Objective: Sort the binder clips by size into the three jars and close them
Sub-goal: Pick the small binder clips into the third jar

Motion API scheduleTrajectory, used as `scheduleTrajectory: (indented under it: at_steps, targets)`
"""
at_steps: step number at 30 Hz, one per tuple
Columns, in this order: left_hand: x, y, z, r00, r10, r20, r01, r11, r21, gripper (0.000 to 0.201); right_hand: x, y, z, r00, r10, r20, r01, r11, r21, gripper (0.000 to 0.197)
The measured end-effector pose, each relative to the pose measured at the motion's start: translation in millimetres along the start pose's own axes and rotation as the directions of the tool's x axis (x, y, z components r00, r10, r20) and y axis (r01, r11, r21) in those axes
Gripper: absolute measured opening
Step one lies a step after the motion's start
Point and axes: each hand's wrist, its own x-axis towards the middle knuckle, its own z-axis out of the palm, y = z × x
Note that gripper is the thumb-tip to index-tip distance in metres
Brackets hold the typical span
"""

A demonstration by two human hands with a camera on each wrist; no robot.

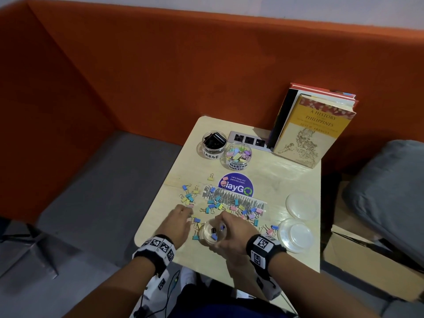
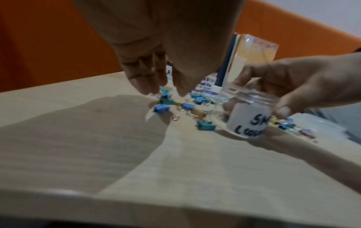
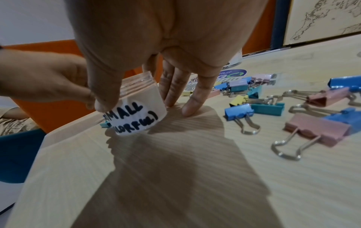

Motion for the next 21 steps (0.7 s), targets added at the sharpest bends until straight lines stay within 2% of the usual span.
scheduleTrajectory:
  at_steps: [3,7,17,21]
  targets:
    - [2.2,-16.4,1.7,0.991,-0.098,0.089,0.088,0.99,0.107,0.034,0.2,0.5,-0.1,1.0,0.001,0.009,-0.001,1.0,-0.004,0.066]
    - [6.2,-19.1,5.5,0.985,-0.122,0.125,0.105,0.985,0.133,0.023,0.6,0.5,0.4,1.0,0.003,0.012,-0.003,1.0,-0.002,0.067]
    - [8.7,-16.5,7.4,0.984,-0.168,0.061,0.16,0.98,0.117,0.027,1.7,0.4,1.2,1.0,0.018,0.023,-0.018,1.0,-0.011,0.068]
    - [7.9,-18.5,7.2,0.977,-0.211,0.031,0.208,0.975,0.077,0.018,1.7,-0.1,0.5,0.999,0.033,0.024,-0.033,0.999,0.001,0.069]
